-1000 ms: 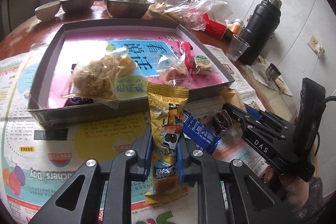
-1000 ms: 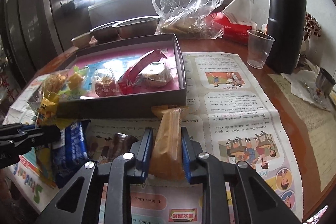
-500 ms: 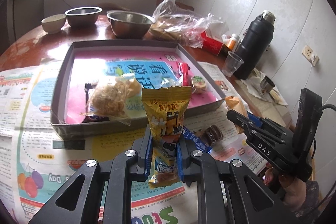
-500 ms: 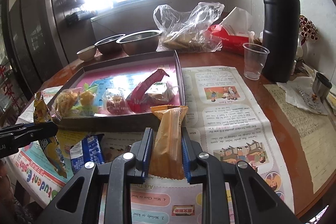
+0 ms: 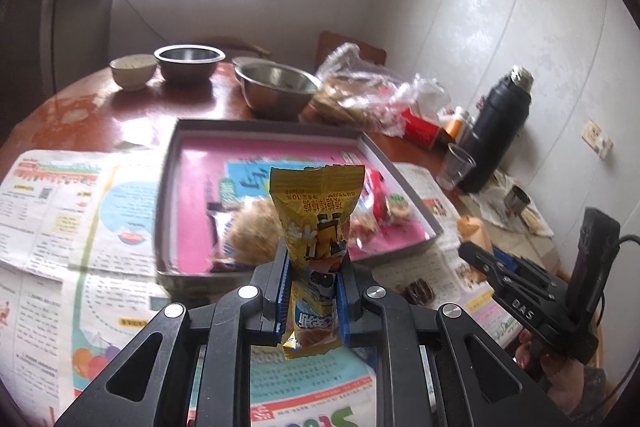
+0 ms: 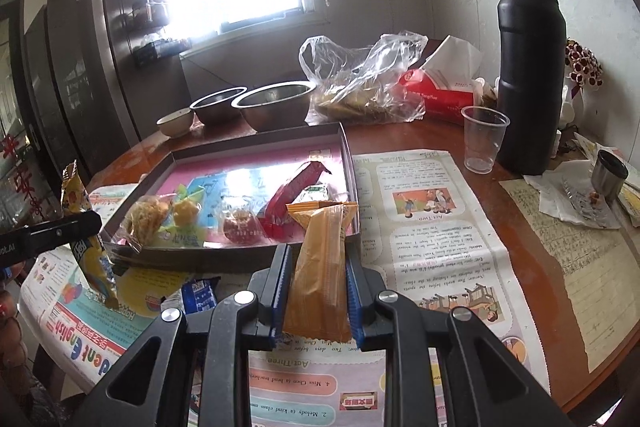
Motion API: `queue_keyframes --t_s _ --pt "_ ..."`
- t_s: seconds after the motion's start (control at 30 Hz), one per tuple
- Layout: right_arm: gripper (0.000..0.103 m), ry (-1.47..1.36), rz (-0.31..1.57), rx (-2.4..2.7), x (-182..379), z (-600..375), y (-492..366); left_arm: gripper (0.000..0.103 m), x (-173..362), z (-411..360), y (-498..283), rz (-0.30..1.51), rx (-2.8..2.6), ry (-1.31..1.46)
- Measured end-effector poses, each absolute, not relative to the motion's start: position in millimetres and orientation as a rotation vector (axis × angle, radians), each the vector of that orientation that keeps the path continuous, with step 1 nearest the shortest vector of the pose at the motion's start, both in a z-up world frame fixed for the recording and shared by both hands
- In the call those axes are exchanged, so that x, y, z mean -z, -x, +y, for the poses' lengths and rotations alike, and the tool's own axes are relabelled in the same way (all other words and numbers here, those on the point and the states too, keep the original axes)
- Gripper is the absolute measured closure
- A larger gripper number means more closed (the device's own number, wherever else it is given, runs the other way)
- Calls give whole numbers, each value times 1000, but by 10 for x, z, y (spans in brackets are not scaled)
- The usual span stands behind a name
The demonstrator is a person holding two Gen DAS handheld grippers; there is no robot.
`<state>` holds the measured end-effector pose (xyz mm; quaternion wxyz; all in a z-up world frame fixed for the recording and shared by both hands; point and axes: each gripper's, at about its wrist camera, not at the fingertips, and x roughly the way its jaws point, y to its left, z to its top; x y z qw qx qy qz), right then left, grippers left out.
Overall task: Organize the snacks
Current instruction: 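Lift the yellow snack bag with the left gripper while the right gripper carries the bread over the tray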
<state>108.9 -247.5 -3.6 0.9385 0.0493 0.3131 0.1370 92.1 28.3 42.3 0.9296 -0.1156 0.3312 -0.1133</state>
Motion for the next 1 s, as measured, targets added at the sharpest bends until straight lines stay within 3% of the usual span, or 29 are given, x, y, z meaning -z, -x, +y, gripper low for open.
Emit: queue_keyframes --t_s 0.4,1.0 --pt "77 -103 607 -306 -87 -2379 -1152 84 -573 873 -1073 536 80 318" --pt "77 -102 619 -330 -20 -2193 -1497 84 -240 789 -1456 624 67 285"
